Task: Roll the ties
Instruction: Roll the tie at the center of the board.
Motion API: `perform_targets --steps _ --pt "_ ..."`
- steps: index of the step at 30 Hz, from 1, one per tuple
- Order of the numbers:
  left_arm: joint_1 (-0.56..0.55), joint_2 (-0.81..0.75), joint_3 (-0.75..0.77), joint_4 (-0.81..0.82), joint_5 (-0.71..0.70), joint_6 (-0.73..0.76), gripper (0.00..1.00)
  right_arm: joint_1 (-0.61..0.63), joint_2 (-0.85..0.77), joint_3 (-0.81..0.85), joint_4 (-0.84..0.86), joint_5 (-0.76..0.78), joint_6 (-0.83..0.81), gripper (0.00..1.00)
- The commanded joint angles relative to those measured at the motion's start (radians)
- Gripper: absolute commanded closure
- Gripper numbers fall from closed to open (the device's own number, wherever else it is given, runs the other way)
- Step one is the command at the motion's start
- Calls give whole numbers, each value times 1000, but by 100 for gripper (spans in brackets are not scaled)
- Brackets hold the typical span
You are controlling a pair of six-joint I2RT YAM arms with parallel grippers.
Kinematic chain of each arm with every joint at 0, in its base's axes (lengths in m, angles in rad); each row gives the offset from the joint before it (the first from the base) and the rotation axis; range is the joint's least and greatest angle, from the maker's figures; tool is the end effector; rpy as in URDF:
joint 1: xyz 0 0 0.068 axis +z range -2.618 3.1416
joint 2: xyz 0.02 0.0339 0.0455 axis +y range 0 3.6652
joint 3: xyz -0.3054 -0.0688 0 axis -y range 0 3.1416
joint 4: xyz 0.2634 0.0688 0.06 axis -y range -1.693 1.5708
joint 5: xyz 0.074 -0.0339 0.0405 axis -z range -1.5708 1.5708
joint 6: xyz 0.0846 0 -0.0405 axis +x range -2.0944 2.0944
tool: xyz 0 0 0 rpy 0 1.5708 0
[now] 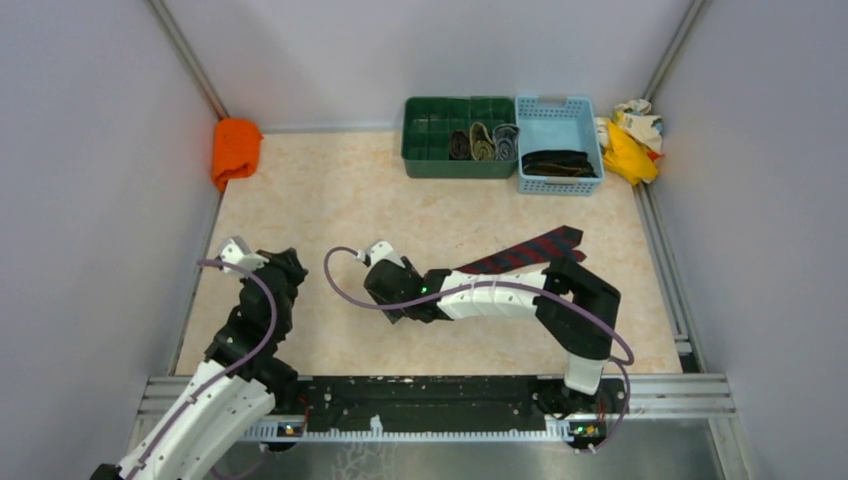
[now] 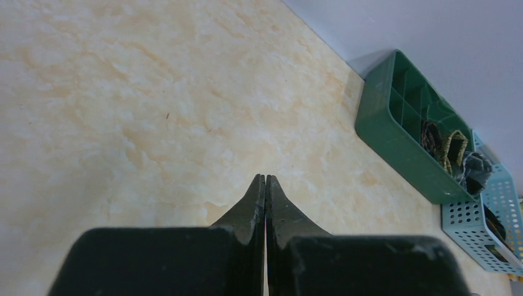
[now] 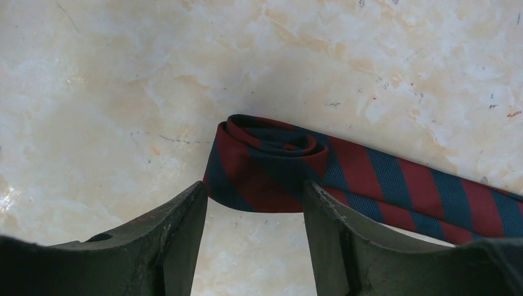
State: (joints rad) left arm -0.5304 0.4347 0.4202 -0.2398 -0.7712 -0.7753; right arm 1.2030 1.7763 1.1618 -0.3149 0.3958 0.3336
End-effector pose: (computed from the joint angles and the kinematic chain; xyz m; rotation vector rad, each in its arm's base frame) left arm 0.1485 -0.0187 0.2644 -0.7277 1.6010 -0.2472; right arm 0.1826 0.3831 0.1878 -0.8686 2.2516 0.2086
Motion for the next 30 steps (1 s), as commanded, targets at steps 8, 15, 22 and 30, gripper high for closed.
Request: perform_targets --steps 8,15,22,30 --pt "1 20 6 -5 -6 31 100 12 76 88 -19 -25 43 36" --pt "1 24 2 22 16 56 100 12 123 110 -40 -25 66 34" --pt "2 31 -6 49 36 65 100 8 161 132 -122 77 120 32" --pt "1 44 -6 79 40 84 100 -52 127 53 -62 9 180 39"
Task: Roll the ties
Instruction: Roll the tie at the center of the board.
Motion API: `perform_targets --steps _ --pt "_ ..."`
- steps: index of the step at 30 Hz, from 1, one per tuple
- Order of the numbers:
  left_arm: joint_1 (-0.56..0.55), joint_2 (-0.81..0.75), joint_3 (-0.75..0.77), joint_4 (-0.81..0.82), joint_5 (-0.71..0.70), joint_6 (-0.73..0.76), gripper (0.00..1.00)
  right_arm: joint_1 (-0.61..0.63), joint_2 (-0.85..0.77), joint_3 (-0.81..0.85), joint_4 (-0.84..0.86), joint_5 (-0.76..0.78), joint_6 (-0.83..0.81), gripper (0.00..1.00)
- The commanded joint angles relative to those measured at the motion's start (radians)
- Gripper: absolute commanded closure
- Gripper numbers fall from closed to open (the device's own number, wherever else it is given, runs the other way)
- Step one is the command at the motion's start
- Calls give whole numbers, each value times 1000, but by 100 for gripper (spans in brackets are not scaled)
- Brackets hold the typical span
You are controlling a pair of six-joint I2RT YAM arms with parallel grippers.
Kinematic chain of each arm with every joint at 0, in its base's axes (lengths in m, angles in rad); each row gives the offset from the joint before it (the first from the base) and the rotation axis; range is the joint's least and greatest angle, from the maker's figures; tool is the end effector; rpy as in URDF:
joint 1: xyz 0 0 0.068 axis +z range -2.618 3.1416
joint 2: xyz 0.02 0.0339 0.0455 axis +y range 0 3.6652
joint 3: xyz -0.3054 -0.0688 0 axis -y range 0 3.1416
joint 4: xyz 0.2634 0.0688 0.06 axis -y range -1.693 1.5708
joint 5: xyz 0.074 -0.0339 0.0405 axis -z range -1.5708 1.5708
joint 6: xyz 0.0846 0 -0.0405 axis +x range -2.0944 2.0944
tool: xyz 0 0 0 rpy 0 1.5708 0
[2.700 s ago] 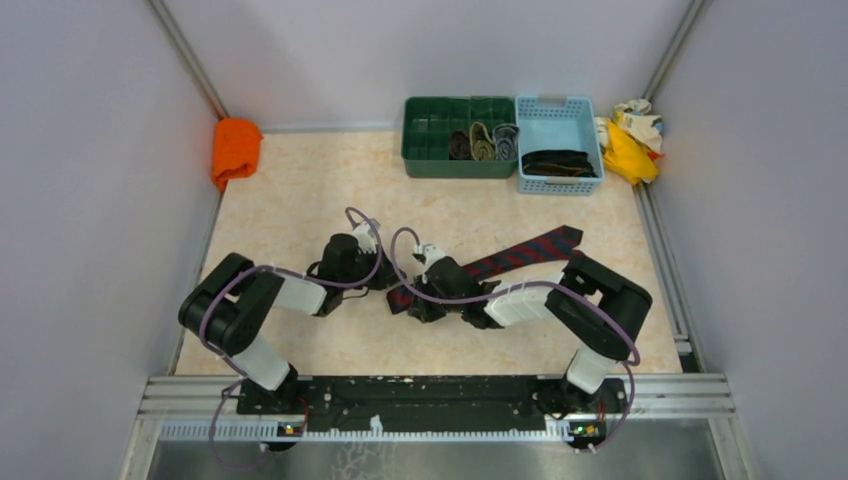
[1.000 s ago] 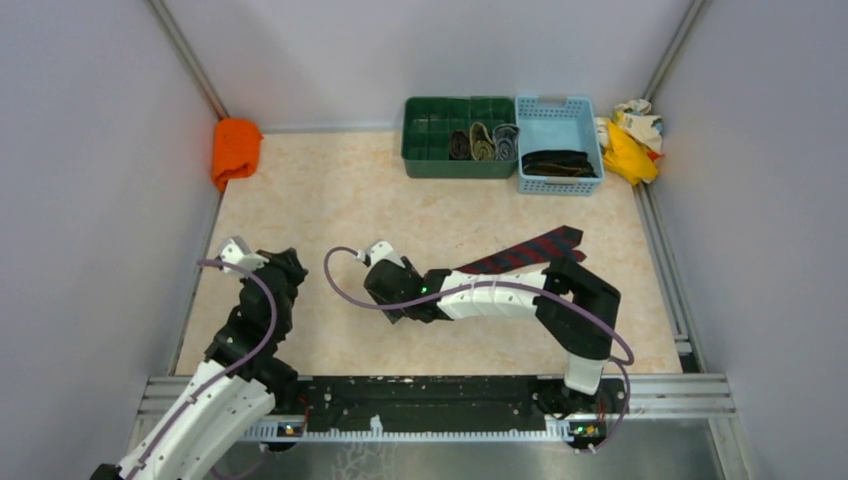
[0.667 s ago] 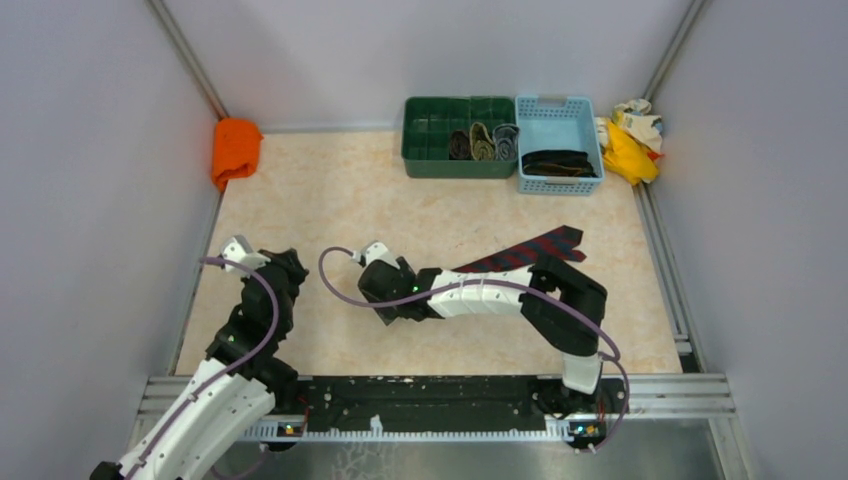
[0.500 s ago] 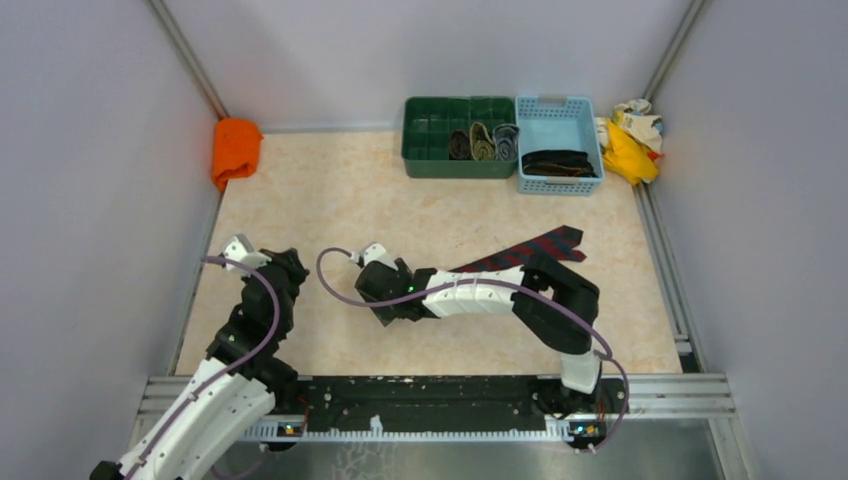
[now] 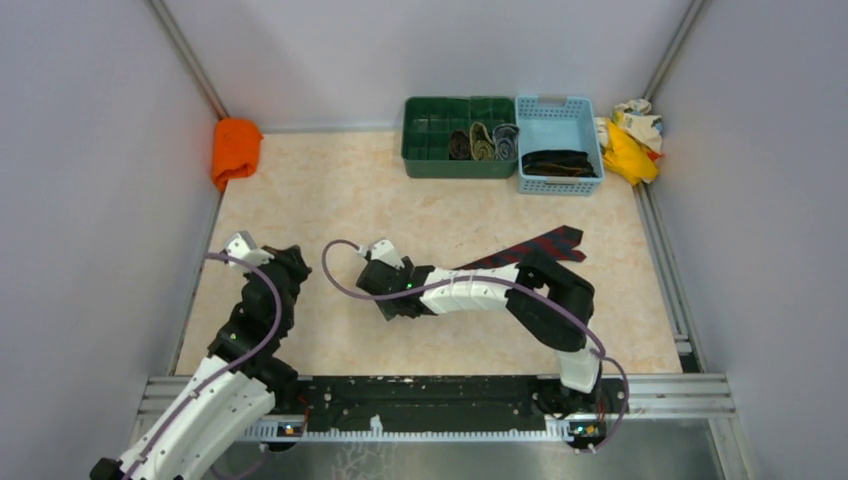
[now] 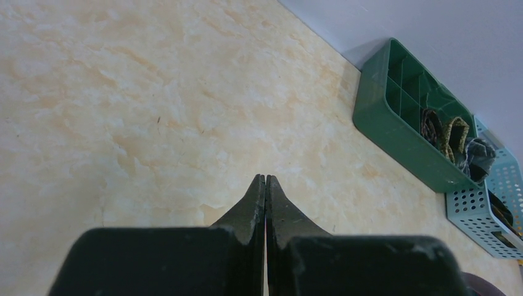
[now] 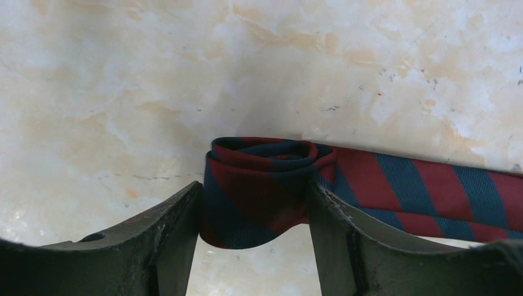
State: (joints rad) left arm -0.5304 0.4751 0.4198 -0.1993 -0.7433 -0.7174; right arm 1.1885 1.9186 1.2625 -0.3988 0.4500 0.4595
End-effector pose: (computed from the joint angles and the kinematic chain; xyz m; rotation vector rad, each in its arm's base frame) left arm 0.1554 -0.0248 0.2642 -0.6640 1.6330 -0.2284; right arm 0.1996 0.3977 0.1568 -0.7407 2.3595 0.0942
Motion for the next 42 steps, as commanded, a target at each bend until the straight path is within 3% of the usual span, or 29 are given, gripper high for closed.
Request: perform_targets --steps 1,14,26,30,34,42 --pt "1 7 -8 49 15 31 100 -49 -38 -66 41 -64 54 41" --pt "1 212 34 220 174 52 100 -259 -252 -343 349 -527 103 50" --pt "0 569 145 444 439 107 100 -458 -263 -544 667 -965 272 57" --pt "-3 694 175 498 498 106 100 -495 -258 -588 728 -1012 309 63" --pt "-11 781 184 557 538 108 100 -509 -261 -581 651 -963 272 64" --pt "-64 921 204 621 583 124 100 -514 -356 -575 549 -842 198 43"
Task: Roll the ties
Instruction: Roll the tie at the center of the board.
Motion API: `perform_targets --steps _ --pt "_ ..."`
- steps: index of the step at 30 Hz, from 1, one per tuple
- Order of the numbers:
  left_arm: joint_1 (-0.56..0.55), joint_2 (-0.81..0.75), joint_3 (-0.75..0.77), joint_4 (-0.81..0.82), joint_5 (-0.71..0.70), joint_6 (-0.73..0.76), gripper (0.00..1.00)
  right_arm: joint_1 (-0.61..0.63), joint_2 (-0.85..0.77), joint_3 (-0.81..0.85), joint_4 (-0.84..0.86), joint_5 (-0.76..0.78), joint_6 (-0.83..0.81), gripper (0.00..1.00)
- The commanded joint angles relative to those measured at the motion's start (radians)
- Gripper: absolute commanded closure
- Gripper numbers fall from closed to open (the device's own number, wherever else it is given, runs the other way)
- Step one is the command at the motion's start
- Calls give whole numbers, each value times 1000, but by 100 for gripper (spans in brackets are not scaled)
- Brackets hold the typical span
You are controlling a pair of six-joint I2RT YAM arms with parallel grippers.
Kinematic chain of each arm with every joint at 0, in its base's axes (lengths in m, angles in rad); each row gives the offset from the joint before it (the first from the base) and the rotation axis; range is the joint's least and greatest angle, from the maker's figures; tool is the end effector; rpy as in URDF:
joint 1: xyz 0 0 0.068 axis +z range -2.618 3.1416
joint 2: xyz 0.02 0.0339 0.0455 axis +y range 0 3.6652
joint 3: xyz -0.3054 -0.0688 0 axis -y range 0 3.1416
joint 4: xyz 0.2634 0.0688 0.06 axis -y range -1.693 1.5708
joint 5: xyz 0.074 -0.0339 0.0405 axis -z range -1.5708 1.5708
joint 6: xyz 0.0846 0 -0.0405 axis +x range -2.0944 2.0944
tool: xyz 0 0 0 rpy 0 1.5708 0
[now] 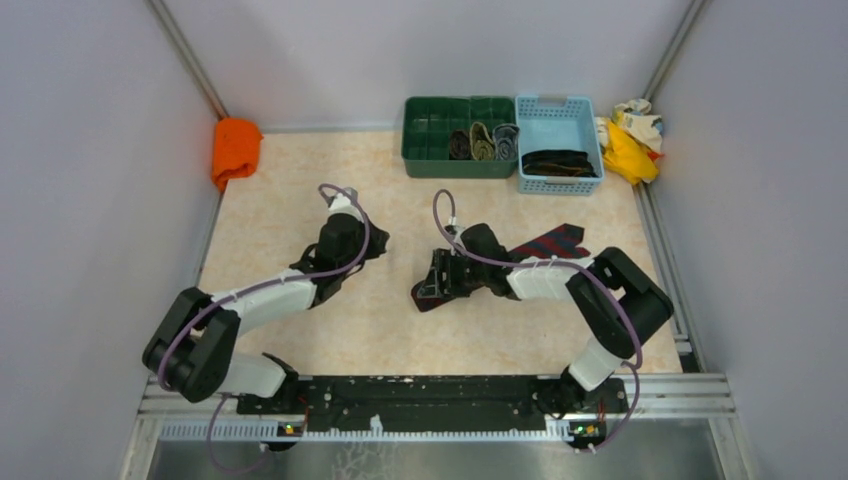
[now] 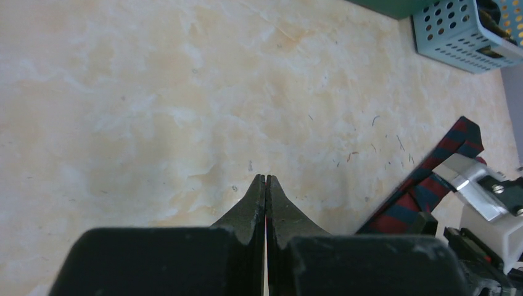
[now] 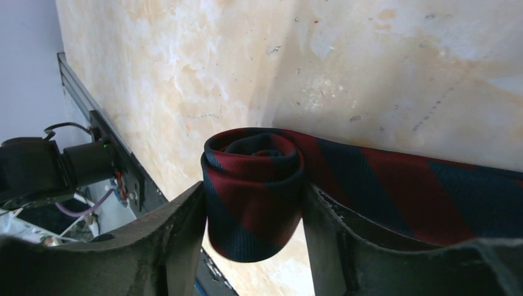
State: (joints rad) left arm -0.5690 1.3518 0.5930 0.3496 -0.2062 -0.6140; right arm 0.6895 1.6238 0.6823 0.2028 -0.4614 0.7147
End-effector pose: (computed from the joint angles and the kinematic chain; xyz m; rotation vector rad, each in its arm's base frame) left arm 0.2873 -0.1632 0.2115 -0.1817 2.0066 -0.5630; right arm 0.2464 0.2520 0.1400 -0.2313 2.5397 1.1787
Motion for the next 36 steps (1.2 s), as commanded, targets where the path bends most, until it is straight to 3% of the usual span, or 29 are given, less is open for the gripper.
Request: perform_targets --steps 1,12,22,28,36 --pt "-29 55 32 80 52 23 100 -15 -72 9 -57 70 -63 42" --pt "-73 182 45 202 162 69 100 -15 -120 39 -168 149 -110 41" --pt "-92 291 86 233 245 93 100 -16 -194 79 -319 334 -176 43" --pt "-96 354 107 268 298 127 100 -15 -170 97 -387 432 -206 49" --pt "-95 423 123 284 307 168 100 -16 -126 112 -386 422 -224 58"
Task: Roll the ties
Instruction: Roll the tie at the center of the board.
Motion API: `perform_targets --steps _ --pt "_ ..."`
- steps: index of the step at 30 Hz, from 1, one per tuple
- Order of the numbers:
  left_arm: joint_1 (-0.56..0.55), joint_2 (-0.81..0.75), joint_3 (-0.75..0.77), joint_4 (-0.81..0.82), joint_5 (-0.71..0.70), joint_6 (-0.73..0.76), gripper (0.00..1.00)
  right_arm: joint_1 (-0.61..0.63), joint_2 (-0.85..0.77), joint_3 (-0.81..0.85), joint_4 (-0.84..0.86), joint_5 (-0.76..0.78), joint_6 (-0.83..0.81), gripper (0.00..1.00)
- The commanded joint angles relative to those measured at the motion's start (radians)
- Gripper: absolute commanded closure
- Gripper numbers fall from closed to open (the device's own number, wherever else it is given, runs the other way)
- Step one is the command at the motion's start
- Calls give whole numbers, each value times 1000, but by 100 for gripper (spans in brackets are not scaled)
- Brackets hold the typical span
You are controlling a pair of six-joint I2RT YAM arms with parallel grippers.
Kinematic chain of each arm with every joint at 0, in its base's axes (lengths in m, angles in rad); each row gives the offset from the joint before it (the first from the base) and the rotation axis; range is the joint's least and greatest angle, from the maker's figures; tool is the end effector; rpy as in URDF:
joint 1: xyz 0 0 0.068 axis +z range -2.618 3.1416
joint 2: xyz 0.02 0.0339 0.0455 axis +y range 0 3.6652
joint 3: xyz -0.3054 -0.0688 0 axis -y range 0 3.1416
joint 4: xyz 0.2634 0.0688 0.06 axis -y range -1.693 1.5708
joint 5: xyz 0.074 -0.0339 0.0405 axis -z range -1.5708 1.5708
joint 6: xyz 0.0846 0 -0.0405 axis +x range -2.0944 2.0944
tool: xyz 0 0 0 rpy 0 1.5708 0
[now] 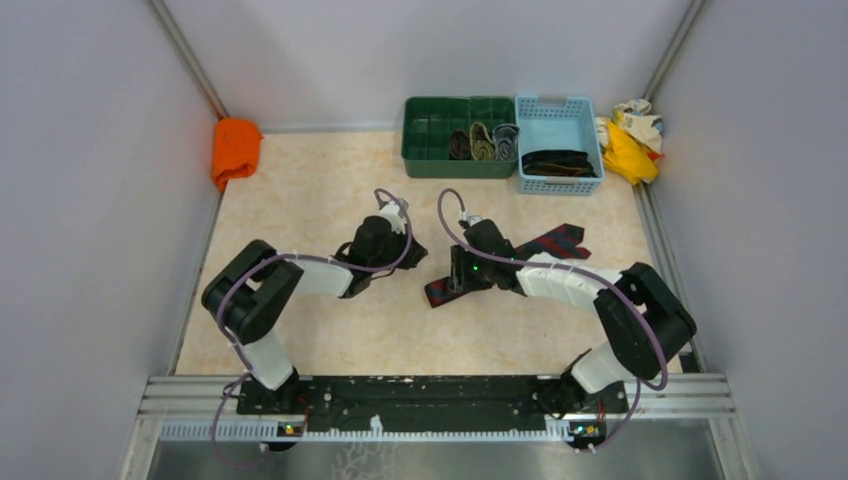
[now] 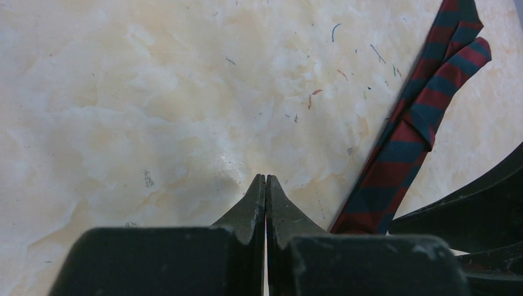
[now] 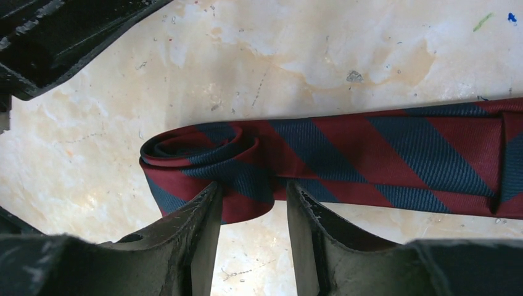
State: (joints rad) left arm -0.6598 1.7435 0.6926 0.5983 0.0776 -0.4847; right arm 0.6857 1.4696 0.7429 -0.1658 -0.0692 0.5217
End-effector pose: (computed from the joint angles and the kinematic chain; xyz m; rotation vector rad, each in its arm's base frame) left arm 0.3103 -0.2490 0.1463 0.2362 2.1031 -0.7859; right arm 0.2480 0.2105 0.1638 -0.2408 2.5480 0.5855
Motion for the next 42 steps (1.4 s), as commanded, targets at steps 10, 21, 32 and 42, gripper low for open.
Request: perform_targets --steps 10,21,32,42 --pt "-5 93 83 42 61 63 100 -2 -158 -17 49 -32 -23 53" --pt "-5 164 97 45 134 105 100 96 -328 -212 111 -76 81 100" --pt "-6 179 25 106 279 46 100 138 -137 -337 413 -75 166 100" --pt "-11 184 -6 146 328 17 100 138 19 -271 481 -18 142 100"
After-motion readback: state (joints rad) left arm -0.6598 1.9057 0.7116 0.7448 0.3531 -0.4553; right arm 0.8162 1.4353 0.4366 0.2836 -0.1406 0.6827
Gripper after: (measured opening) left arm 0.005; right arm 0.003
